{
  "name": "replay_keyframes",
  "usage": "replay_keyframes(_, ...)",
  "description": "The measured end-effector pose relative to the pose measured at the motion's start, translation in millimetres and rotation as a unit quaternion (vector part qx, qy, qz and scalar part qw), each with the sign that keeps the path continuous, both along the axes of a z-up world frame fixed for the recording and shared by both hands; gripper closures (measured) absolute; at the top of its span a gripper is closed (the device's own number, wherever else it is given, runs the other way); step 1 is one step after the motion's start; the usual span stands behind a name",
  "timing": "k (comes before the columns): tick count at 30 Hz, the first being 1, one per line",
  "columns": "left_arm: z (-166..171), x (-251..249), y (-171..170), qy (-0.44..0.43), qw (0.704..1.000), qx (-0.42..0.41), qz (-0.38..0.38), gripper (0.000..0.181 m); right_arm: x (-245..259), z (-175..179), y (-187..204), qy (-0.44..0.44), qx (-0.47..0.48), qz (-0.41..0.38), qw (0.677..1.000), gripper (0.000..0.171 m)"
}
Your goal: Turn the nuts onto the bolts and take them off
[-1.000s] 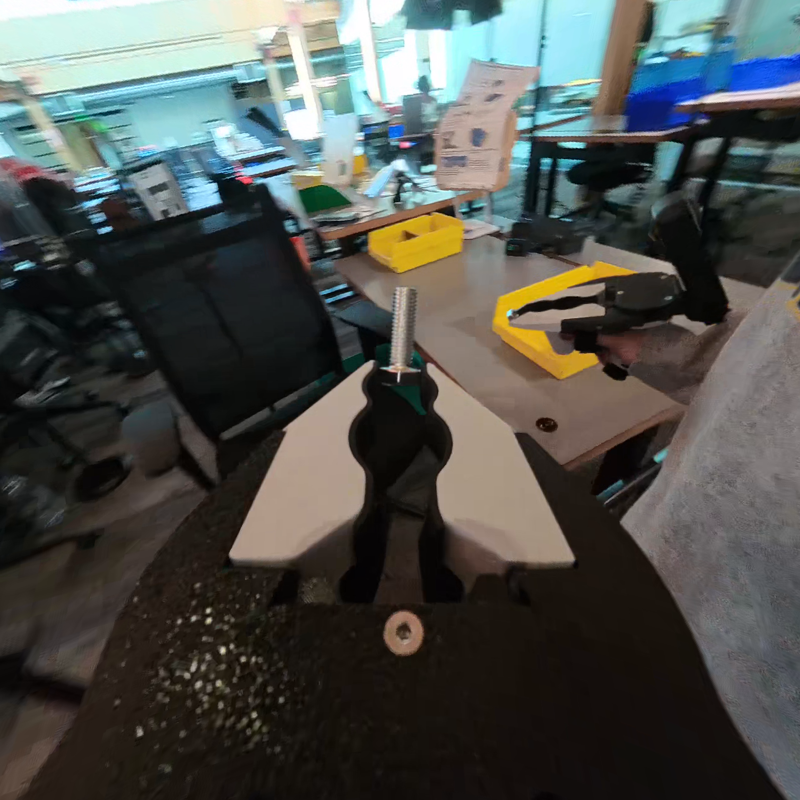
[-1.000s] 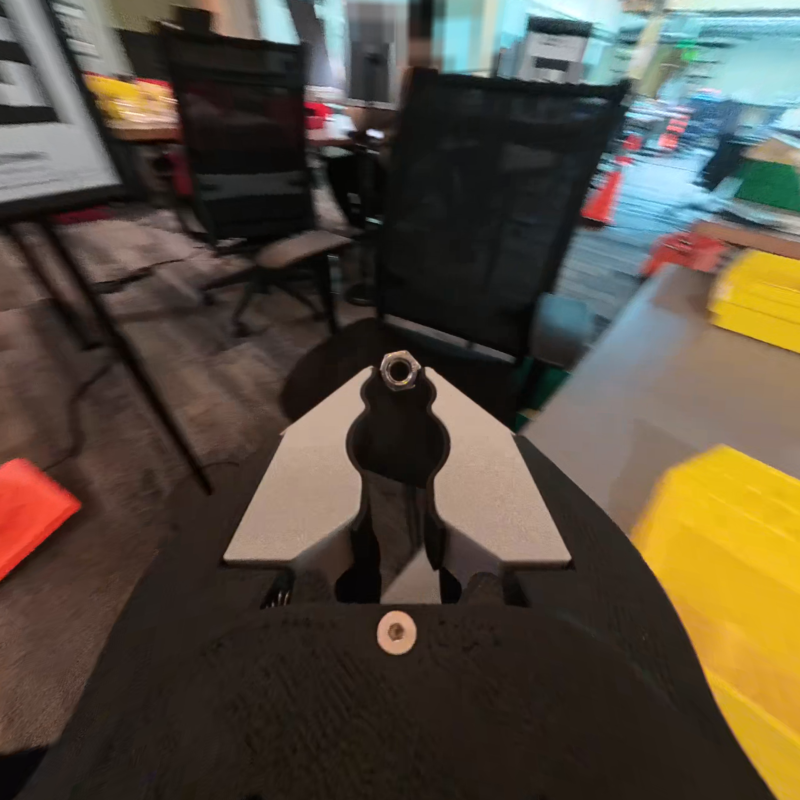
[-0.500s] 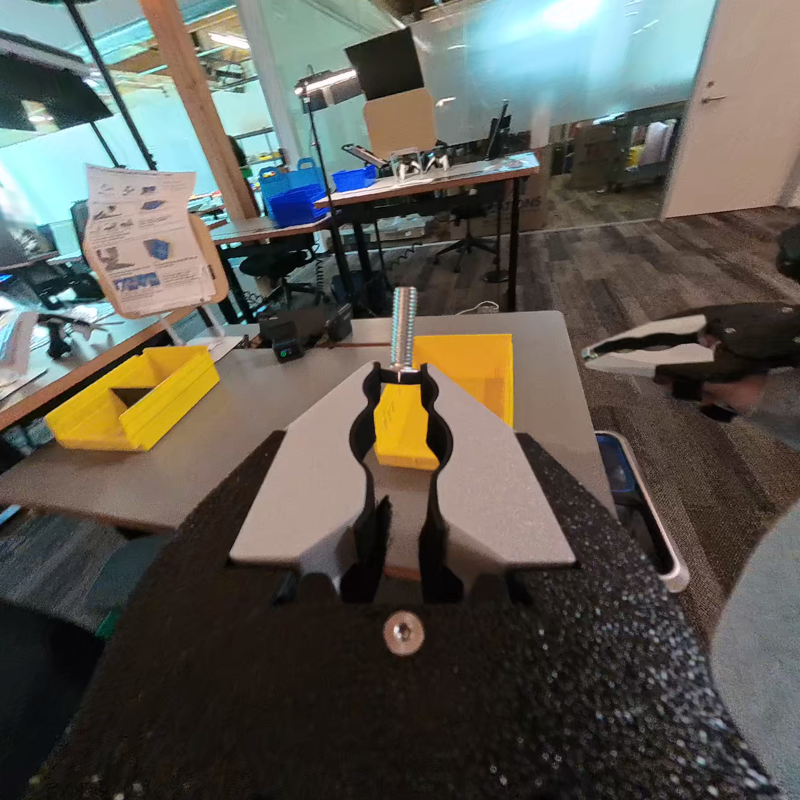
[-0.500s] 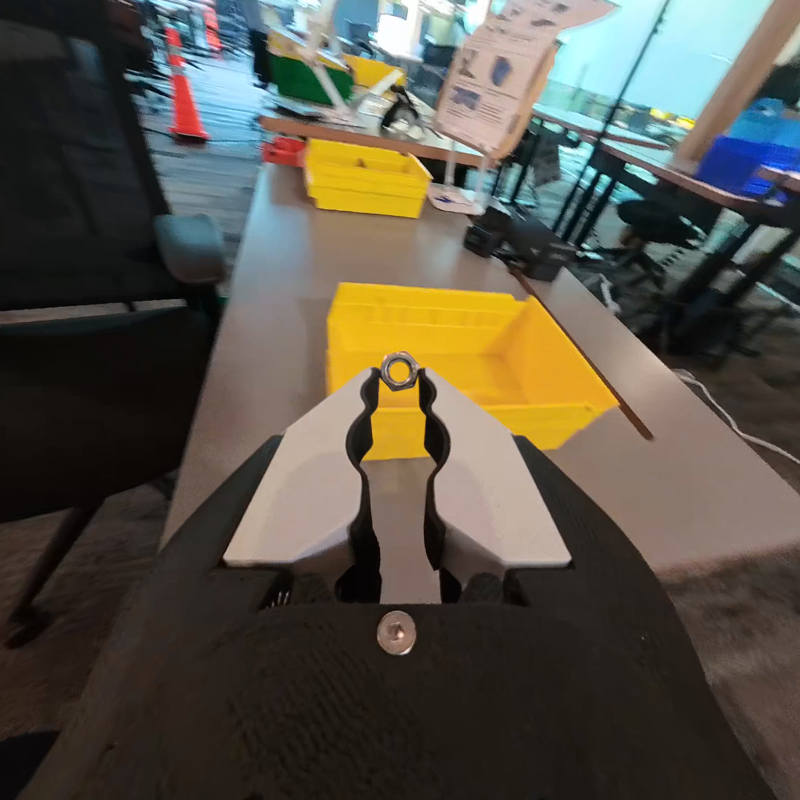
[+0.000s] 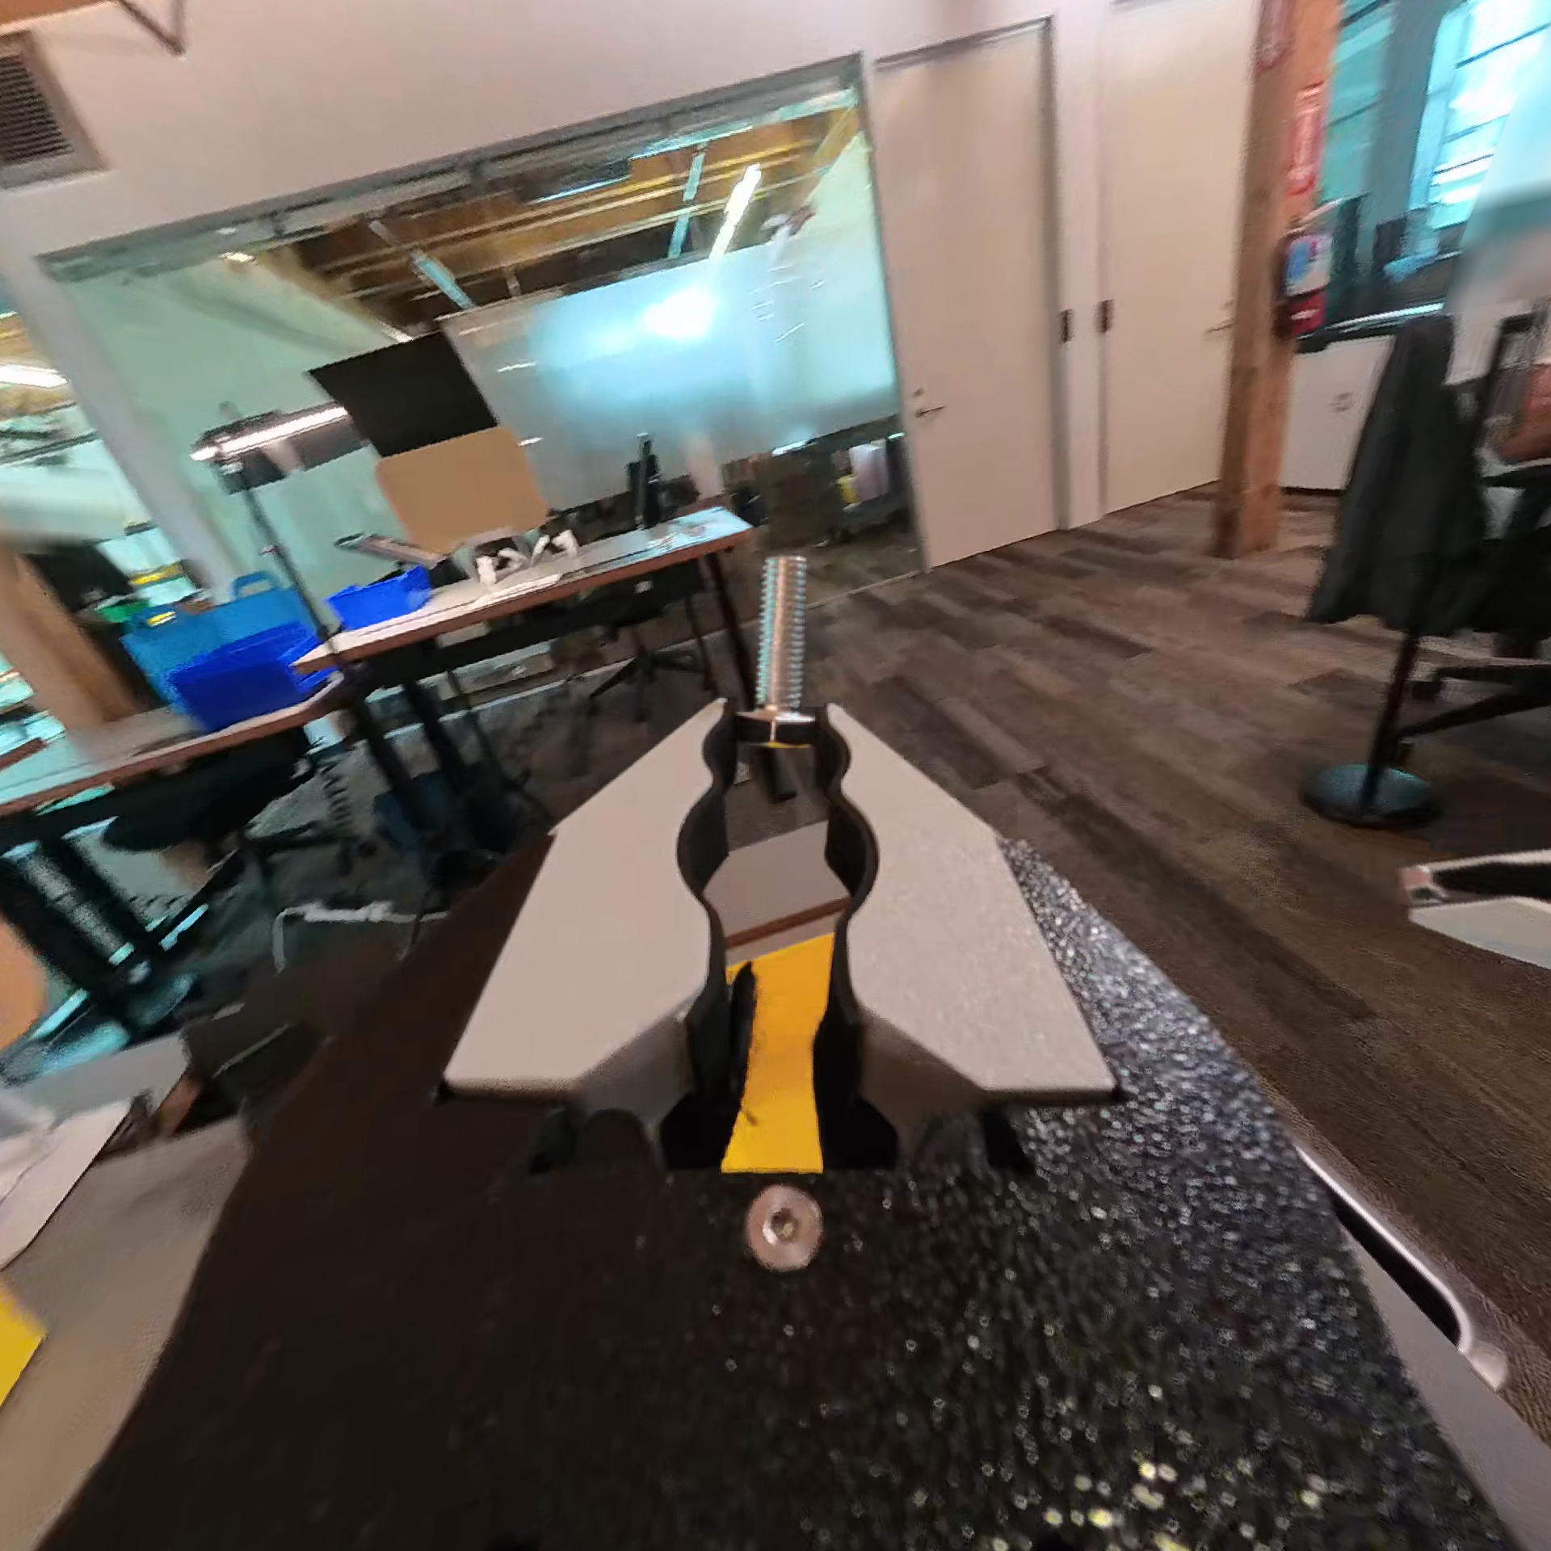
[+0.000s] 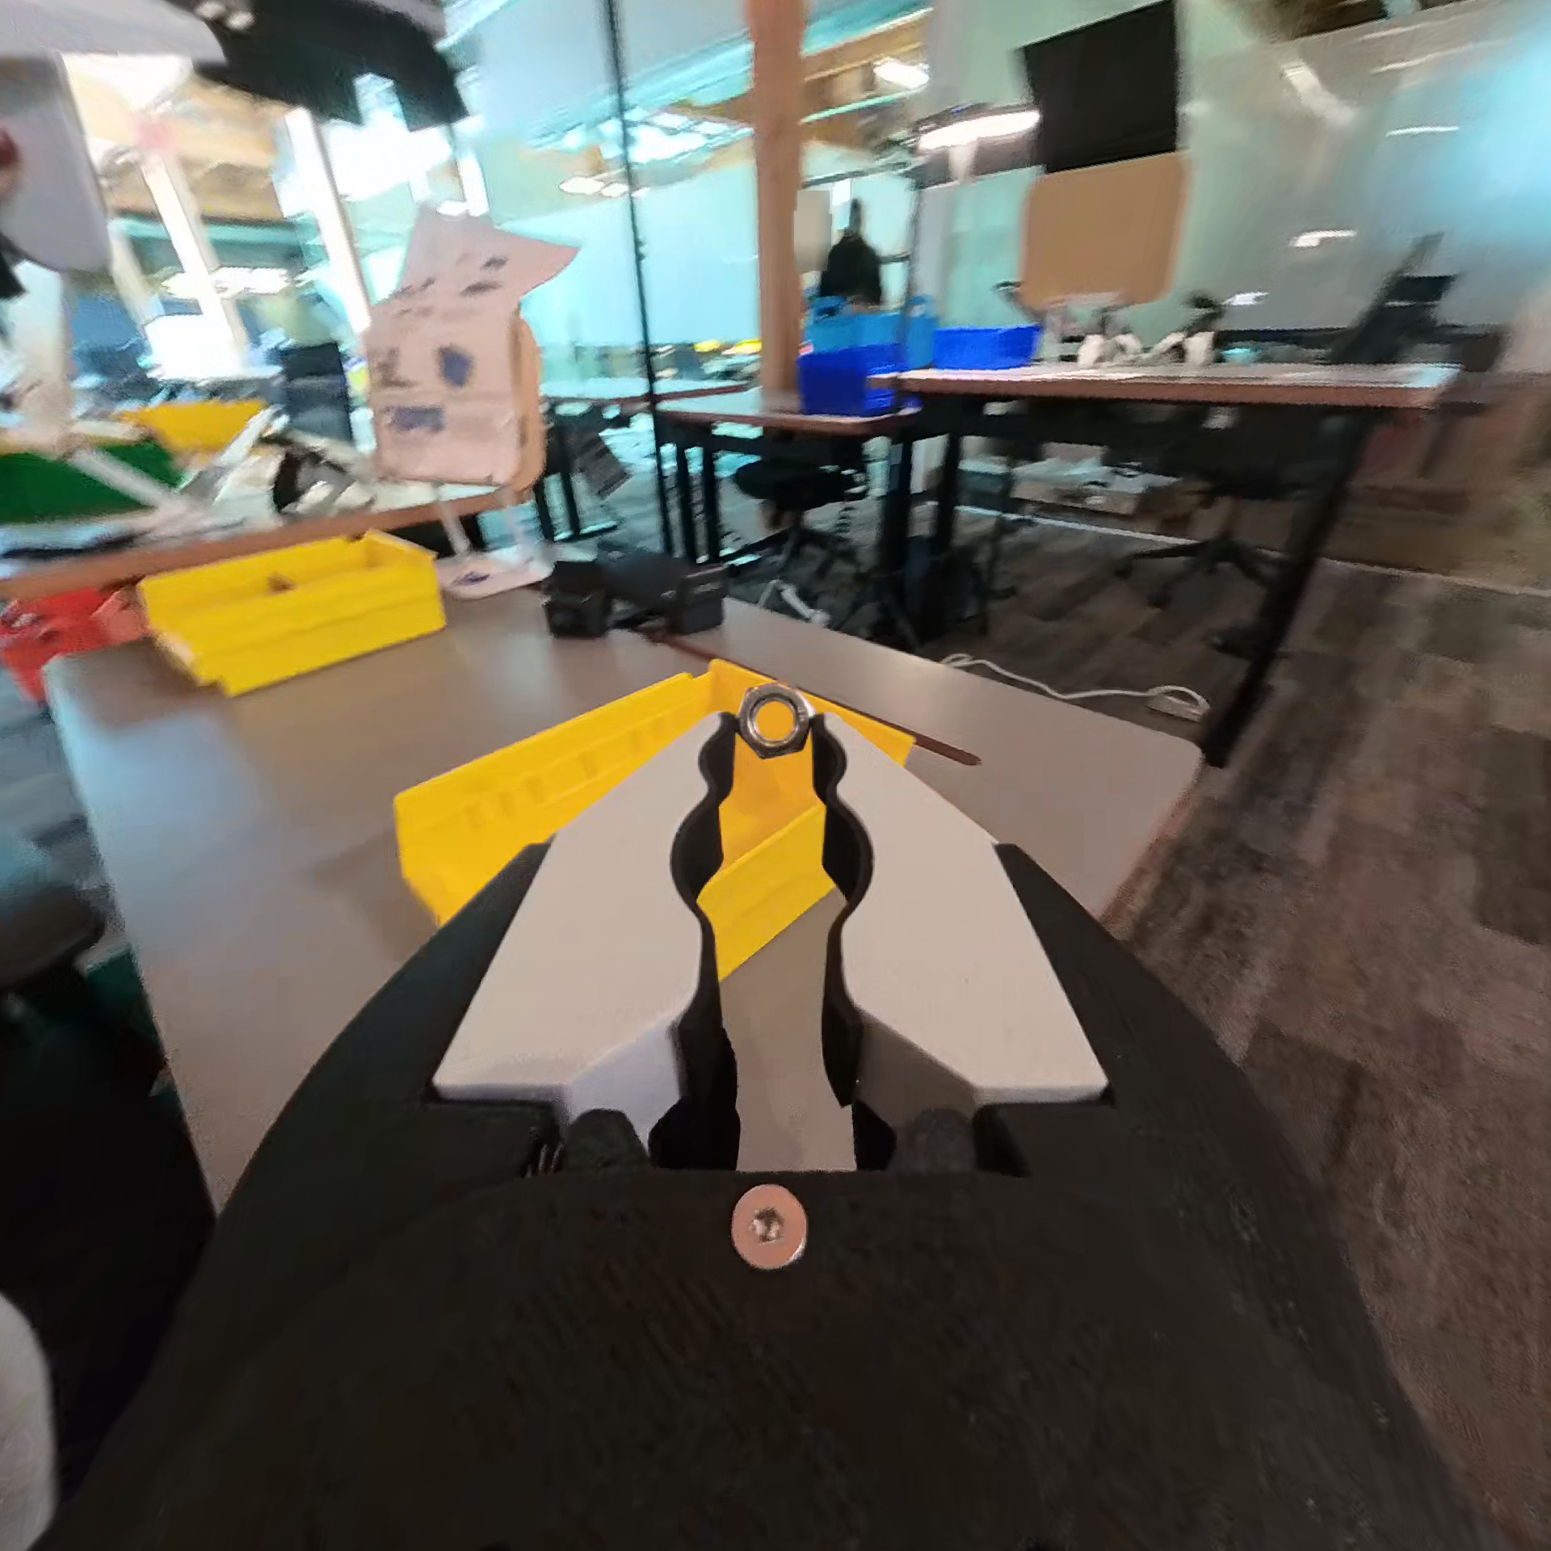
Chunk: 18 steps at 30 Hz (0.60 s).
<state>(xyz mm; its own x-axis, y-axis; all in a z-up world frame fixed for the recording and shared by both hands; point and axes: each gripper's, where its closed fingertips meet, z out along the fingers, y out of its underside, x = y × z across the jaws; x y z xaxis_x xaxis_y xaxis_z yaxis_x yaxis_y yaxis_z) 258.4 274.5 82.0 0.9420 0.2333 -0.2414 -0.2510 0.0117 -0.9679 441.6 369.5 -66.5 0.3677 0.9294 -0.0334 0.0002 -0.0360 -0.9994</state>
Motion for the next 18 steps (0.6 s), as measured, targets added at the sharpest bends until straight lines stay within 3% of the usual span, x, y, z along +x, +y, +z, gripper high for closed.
replay_keyframes(5,-3.5,1.1,46.1,0.061,0.989,-0.005,-0.135,0.165,30.1,-19.8,-21.8,0.012,0.011,-0.098,0.995,0.155)
replay_keyframes(9,-28.1,-16.1,59.6,0.037,0.983,0.025,-0.18,0.165,46.1,-42.1,-35.0,0.008,0.024,-0.142,0.989,0.155)
replay_keyframes(13,-59.4,-35.6,37.8,0.03,0.976,0.053,-0.21,0.165,53.1,-54.8,-46.7,0.045,0.022,-0.171,0.984,0.155)
replay_keyframes(18,-93.5,-61.0,2.7,0.002,0.962,0.096,-0.254,0.165,42.5,-62.9,-90.7,0.114,0.048,-0.167,0.978,0.155)
